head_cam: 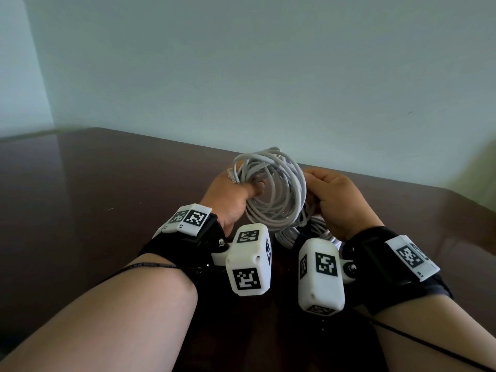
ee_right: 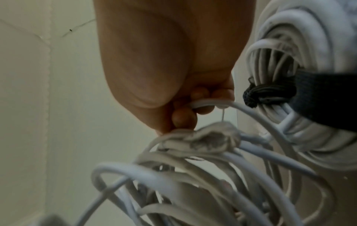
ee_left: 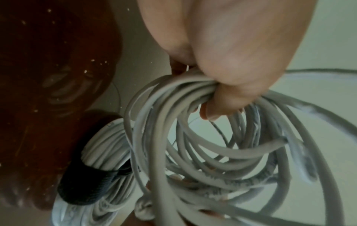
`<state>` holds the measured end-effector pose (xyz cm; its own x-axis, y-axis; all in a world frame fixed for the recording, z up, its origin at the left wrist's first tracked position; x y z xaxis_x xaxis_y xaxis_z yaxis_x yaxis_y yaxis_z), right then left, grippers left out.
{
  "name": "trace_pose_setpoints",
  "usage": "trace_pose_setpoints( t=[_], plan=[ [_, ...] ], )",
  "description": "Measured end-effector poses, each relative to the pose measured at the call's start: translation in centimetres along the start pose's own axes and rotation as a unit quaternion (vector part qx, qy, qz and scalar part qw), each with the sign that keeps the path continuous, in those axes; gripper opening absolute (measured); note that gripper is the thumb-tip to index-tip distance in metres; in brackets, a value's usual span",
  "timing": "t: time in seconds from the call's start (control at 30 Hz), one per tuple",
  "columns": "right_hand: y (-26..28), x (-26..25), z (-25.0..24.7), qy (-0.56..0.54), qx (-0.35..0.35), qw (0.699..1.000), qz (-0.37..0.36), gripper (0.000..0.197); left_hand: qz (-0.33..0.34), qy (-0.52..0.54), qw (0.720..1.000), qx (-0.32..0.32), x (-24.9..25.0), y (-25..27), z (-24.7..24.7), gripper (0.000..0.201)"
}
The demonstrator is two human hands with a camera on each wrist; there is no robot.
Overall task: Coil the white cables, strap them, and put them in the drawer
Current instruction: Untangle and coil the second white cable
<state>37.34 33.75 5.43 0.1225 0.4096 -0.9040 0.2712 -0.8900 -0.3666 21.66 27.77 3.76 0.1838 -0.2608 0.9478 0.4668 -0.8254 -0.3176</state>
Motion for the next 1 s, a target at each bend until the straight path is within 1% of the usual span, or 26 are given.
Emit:
trace_pose_setpoints(
  t=[0.07, 0.13, 0.2, 0.23, 0.3, 0.37, 0.5, 0.53, 0.6, 0.63, 0.7, 0.77, 0.83, 0.87, 0.9, 0.97, 1.0],
  plan=[
    [0.0, 0.0, -0.1, 0.017, 0.007, 1.0, -0.007, 0.036, 0.005, 0.0, 1.0, 0.004, 0.1, 0.0, -0.1, 0.02],
    [0.1, -0.4, -0.5, 0.077, 0.038, 0.996, -0.034, 0.034, -0.002, 0.004, 1.0, 0.029, -0.1, 0.0, -0.4, 0.022],
    [0.2, -1.1, -0.9, 0.131, 0.073, 0.987, -0.065, 0.037, -0.013, 0.004, 0.998, 0.053, -0.3, 0.0, -0.9, 0.022],
    [0.2, -1.4, -1.1, 0.144, 0.085, 0.983, -0.071, 0.036, -0.011, -0.005, 0.998, 0.055, -0.2, 0.0, -1.1, 0.021],
    [0.2, -1.5, -1.2, 0.16, 0.088, 0.981, -0.071, 0.033, 0.008, -0.022, 0.999, 0.042, 0.2, 0.0, -1.1, 0.017],
    [0.0, -1.2, -1.2, 0.161, 0.079, 0.982, -0.056, 0.031, 0.023, -0.022, 0.999, 0.029, 0.5, 0.1, -0.9, 0.013],
    [0.0, -1.0, -1.0, 0.145, 0.052, 0.987, -0.04, 0.026, 0.041, -0.015, 0.999, 0.013, 0.7, 0.2, -0.3, 0.014],
    [0.0, -1.0, -0.8, 0.148, 0.035, 0.988, -0.039, 0.026, 0.051, -0.019, 0.998, 0.012, 0.8, 0.1, -0.2, 0.02],
    [0.3, -1.2, -0.4, 0.148, -0.004, 0.988, -0.032, 0.029, 0.06, -0.026, 0.998, 0.015, 0.9, 0.1, -0.2, 0.043],
    [0.5, -1.4, -0.3, 0.142, -0.019, 0.989, -0.029, 0.034, 0.061, -0.02, 0.998, 0.009, 0.9, 0.1, -0.1, 0.042],
    [0.8, -1.6, -0.2, 0.119, -0.041, 0.992, -0.019, 0.039, 0.062, 0.002, 0.998, -0.011, 0.9, 0.1, 0.1, 0.023],
    [1.0, -1.7, 0.0, 0.087, -0.049, 0.995, -0.015, 0.035, 0.06, 0.026, 0.997, -0.029, 1.1, 0.3, 0.4, 0.02],
    [0.9, -1.6, 0.1, 0.042, -0.031, 0.999, -0.015, 0.031, 0.065, 0.033, 0.997, -0.028, 0.9, 0.1, 0.5, 0.016],
    [0.7, -1.3, -0.1, 0.004, -0.004, 1.0, -0.01, 0.03, 0.056, 0.043, 0.997, -0.018, 0.6, -0.2, 0.4, 0.014],
    [0.4, -0.9, -0.5, -0.04, 0.034, 0.999, 0.002, 0.029, 0.043, 0.066, 0.997, -0.008, 0.4, -0.3, 0.2, 0.017],
    [0.1, 0.0, -1.3, -0.119, 0.109, 0.986, 0.039, 0.023, 0.006, 0.143, 0.99, 0.016, -0.2, -0.7, -0.1, 0.026],
    [0.0, 0.5, -1.5, -0.139, 0.128, 0.98, 0.058, 0.02, -0.02, 0.19, 0.981, 0.037, -0.6, -0.8, -0.4, 0.027]
  ],
)
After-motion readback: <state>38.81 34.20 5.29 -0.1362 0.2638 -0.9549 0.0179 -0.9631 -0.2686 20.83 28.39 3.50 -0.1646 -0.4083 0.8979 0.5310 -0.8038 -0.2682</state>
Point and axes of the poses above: each hand's wrist, its own y-axis away from the middle knuckle, its own z-axis out of the palm, x = y × z, the point moved 9 cm from there along -y, towards the middle knuckle, and after that the axes turned 8 degrees about x, right-handed, at the moved point
